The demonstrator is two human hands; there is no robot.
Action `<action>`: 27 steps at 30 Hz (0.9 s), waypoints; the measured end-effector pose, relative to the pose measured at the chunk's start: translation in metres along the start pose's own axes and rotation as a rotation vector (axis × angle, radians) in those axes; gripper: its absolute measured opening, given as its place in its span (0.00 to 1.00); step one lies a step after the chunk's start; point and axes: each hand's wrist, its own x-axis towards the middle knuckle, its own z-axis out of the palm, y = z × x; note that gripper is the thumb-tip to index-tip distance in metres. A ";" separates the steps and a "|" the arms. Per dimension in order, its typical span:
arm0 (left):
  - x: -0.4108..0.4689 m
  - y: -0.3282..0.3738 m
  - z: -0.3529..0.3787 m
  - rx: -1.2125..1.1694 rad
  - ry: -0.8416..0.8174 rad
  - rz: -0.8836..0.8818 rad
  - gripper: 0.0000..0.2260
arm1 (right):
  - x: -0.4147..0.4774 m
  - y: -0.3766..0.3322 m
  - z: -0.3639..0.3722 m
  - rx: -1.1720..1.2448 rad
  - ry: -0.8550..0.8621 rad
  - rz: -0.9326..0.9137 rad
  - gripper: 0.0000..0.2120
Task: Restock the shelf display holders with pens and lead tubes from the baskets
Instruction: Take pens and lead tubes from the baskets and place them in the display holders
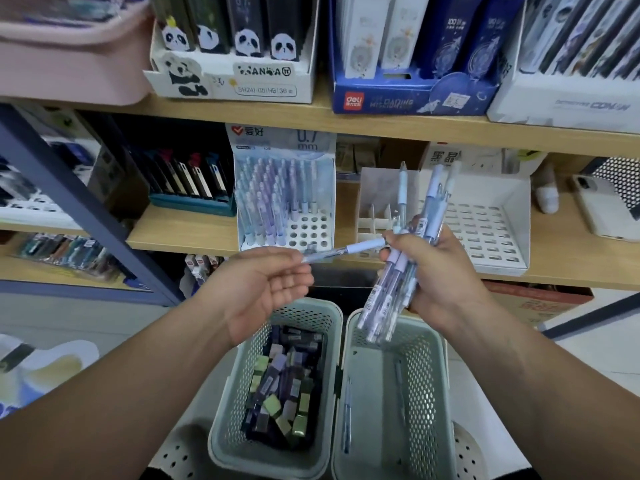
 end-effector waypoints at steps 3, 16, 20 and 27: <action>0.000 0.002 -0.003 -0.120 0.053 0.077 0.10 | 0.003 0.004 0.005 0.002 -0.024 0.008 0.11; 0.010 0.026 -0.001 -0.183 0.185 0.267 0.11 | 0.002 0.021 0.012 -0.205 -0.086 0.014 0.12; 0.010 0.034 0.003 0.044 0.249 0.454 0.03 | 0.004 0.020 0.011 -0.203 -0.109 0.021 0.12; 0.010 0.040 0.013 0.325 0.477 0.734 0.05 | 0.002 0.015 -0.001 -0.229 -0.166 0.046 0.14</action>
